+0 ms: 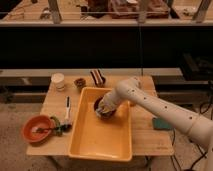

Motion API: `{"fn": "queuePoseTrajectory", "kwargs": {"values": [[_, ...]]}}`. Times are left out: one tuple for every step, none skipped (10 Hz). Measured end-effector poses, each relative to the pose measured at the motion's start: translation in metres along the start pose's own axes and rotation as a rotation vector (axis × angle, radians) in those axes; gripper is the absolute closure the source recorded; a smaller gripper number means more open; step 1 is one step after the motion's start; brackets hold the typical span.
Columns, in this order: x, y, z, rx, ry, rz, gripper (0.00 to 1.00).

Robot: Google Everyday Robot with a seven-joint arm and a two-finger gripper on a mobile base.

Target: Wipe purple bowl with towel

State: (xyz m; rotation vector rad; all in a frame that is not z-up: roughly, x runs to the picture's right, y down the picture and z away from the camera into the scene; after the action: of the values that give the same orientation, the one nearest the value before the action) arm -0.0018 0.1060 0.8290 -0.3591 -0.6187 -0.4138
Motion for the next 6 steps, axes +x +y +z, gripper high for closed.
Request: {"fn": "queuePoseTrajectory", "kwargs": {"values": [[0.013,0.007,0.001,-0.014,0.024,0.014,1.00],[0.022,0.007,0.004,-0.026,0.056,0.026,1.00],[0.029,0.007,0.006,-0.032,0.079,0.037,1.00],[0.040,0.002,0.005,-0.022,0.120,0.054,1.00],[0.044,-0.003,0.004,-0.008,0.140,0.063,1.00],[0.046,-0.009,0.003,0.007,0.156,0.065,1.00]]}}
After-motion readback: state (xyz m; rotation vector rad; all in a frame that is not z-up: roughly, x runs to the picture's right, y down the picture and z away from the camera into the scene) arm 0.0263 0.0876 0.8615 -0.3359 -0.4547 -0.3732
